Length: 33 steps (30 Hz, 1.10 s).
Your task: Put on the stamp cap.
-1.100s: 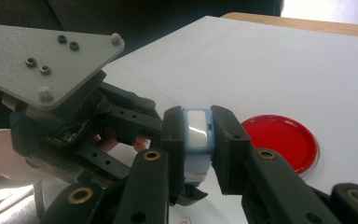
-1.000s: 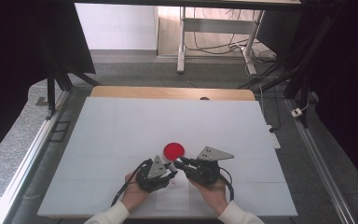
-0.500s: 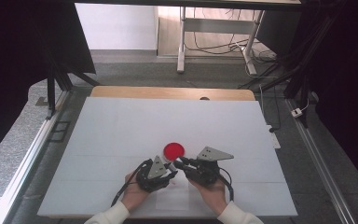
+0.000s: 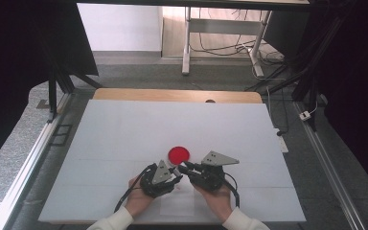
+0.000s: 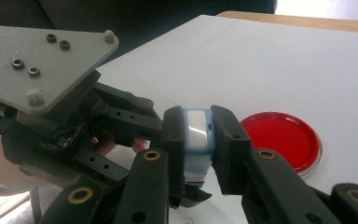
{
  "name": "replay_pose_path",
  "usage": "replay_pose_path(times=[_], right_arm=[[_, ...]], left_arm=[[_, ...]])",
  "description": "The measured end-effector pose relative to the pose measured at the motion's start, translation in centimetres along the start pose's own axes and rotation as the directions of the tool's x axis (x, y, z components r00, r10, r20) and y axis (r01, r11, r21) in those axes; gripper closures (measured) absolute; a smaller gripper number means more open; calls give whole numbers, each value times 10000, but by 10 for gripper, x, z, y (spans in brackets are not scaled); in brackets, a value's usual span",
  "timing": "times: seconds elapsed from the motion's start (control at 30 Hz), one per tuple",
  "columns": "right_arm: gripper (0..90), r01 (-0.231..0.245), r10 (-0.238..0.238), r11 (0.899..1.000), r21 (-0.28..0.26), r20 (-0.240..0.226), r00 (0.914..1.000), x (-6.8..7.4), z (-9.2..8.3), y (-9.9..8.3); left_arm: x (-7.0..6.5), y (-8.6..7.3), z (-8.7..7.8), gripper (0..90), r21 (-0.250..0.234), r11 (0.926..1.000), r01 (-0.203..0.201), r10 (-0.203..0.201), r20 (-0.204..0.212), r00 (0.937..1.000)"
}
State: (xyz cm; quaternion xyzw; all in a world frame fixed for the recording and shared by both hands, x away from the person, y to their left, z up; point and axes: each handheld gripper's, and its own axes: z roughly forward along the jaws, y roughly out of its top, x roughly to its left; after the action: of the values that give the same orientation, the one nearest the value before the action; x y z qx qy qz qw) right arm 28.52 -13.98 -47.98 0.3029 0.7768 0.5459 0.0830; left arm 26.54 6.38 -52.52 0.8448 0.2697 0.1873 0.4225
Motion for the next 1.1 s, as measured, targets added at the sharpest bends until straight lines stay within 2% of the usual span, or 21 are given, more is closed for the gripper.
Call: replay_pose_path(times=[0.5,1.1], right_arm=[[751,-158,163,9998,-121,421,9990,4,-1,-1],[752,-514,518,9985,-186,184,9985,2,0,-2]], left_arm=[[-2,0,-1,646,-134,9999,-69,66,-245,9997],[-4,1,-3,651,-213,9993,-304,294,-481,9984]])
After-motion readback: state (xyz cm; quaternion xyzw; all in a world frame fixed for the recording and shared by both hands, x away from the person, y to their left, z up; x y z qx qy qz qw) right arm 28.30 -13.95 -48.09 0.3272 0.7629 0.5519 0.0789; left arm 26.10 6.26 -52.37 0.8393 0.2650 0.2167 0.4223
